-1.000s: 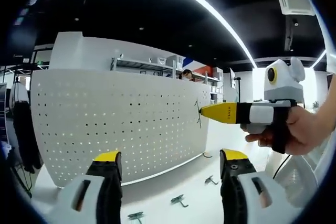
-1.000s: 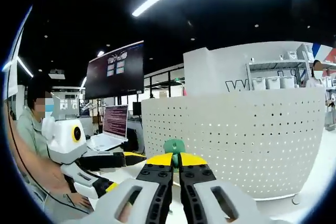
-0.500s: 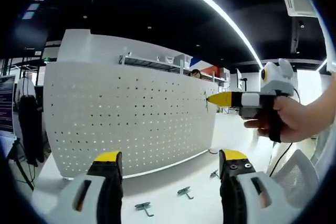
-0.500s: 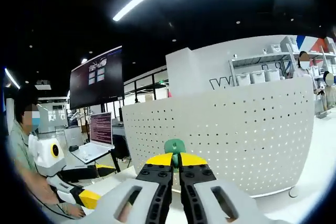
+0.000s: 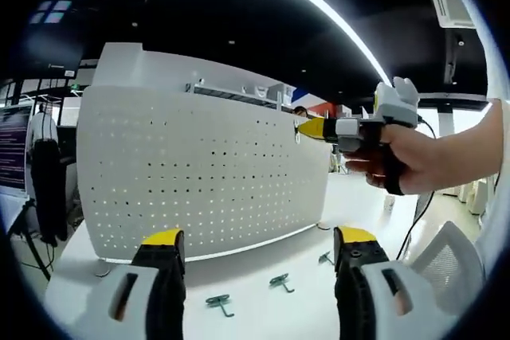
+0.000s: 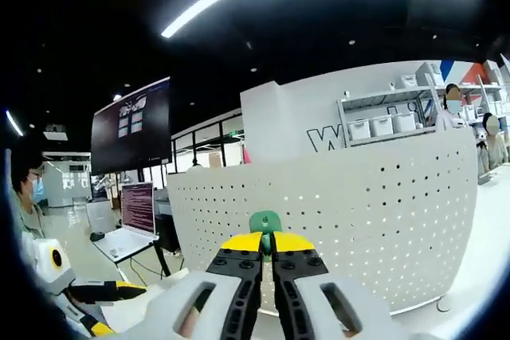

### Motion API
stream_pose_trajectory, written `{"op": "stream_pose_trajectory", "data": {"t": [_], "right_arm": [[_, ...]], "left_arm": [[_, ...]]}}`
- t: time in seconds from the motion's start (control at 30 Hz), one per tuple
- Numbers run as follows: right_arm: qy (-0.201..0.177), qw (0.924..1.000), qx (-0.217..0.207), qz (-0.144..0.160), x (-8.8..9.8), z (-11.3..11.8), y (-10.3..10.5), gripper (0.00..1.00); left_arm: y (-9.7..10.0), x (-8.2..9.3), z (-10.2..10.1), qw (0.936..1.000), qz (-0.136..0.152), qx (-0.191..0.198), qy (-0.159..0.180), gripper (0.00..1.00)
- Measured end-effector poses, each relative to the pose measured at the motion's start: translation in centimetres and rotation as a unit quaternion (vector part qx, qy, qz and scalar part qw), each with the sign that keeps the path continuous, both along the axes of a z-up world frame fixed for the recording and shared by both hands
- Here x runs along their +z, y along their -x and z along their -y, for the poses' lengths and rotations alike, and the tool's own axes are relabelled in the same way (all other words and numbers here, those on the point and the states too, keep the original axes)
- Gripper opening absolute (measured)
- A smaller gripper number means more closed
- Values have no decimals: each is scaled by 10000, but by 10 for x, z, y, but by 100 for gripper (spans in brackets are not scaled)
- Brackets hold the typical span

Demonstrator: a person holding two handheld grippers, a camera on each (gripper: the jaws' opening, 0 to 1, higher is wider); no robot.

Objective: Insert the hook assembly into the mounting plate slot until the hook locks in place.

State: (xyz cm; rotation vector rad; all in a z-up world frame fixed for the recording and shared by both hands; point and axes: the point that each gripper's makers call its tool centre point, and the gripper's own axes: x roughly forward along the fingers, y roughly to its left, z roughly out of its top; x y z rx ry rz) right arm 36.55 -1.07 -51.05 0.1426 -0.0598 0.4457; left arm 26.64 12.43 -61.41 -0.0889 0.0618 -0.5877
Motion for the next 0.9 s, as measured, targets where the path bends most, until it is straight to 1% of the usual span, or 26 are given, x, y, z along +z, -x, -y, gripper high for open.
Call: {"op": "stream_pose_trajectory", "data": {"t": [0.03, 0.07, 0.13, 0.23, 0.27, 0.47, 0.67, 0.87, 0.9], "right_arm": [[52, 10000, -7, 61, 3, -1, -3, 1], [76, 9999, -24, 94, 5, -2, -4, 1], [-4, 9999, -78, 72, 7, -1, -10, 1], [19, 9998, -201, 89, 9, -2, -20, 1], [7, 9998, -205, 78, 9, -2, -22, 1], [21, 9992, -381, 114, 12, -2, -37, 1], [32, 9984, -521, 213, 18, -6, -52, 1], [7, 9978, -609, 265, 21, -13, -68, 1], [-24, 9976, -620, 317, 23, -14, -70, 1]], "left_arm": [[0, -1, -1, 9999, 15, 19, -112, 79], [0, 0, -2, 9999, 37, 18, -150, 78], [0, 3, -5, 9999, 58, 34, -117, 79], [0, 0, -8, 9998, 18, 82, -193, 78], [0, -2, -10, 9998, -36, 98, -185, 78], [0, -3, -13, 9993, -10, 75, -374, 78], [1, -7, -15, 9991, -50, 89, -413, 78], [3, -9, -19, 9991, -104, 148, -371, 77], [2, -10, -20, 9992, -126, 162, -352, 77]]}}
